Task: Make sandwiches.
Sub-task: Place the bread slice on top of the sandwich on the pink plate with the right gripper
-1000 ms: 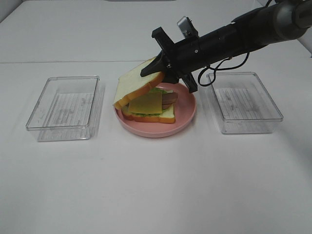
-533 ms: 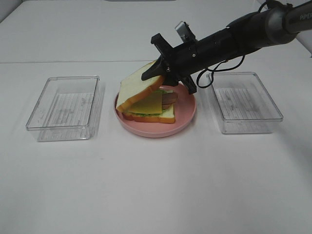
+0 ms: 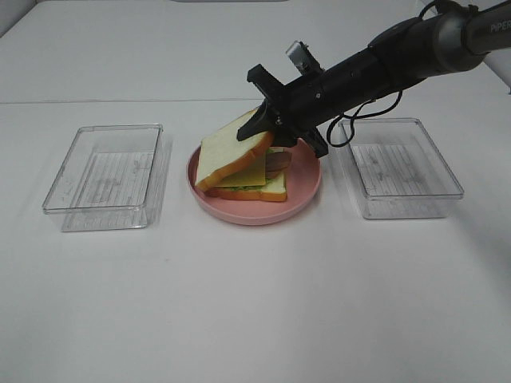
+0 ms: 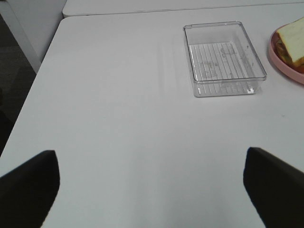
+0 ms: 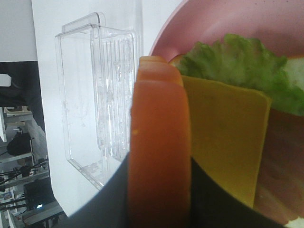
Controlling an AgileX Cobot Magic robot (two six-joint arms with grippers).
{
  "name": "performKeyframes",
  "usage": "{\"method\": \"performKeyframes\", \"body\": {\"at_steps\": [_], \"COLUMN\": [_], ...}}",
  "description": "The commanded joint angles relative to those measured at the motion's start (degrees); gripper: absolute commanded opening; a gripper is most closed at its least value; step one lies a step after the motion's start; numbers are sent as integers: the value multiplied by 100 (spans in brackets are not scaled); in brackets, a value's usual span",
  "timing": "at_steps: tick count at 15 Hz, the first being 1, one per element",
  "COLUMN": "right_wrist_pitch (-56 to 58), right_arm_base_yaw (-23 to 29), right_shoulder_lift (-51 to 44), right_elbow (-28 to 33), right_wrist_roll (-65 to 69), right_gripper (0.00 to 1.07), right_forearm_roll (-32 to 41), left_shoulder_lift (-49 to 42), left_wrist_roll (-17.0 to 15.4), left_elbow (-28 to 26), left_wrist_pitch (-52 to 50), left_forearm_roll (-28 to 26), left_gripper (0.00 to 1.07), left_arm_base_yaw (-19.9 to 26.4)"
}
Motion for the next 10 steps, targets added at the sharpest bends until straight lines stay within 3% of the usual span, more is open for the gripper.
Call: {"method": "performKeyframes", "body": {"at_steps": [1,3,6,10], "right_wrist_pitch": [-57,-17,-17,-34], "right_arm_base_yaw": [-11,-11,-11,-17], "right_shoulder_lift": [-11,-11,-40,-189], "right_elbow": [-23,-23,-23,-34], "right_wrist_roll": [206,327,418,493], "right_gripper": [2,36,74,74], "right_forearm_roll": [-269,-441,-613,-1037], "left_shoulder_lift": [-80,-80,-80,-80], "left_wrist_roll": [0,0,0,6], "left_elbow": [17,17,17,17], "left_wrist_pitch": [-23,-23,-23,-23], "left_forearm_roll": [-34,-34,-34,-34], "left_gripper": [98,98,98,98], "left_arm_base_yaw": [23,23,23,23]}}
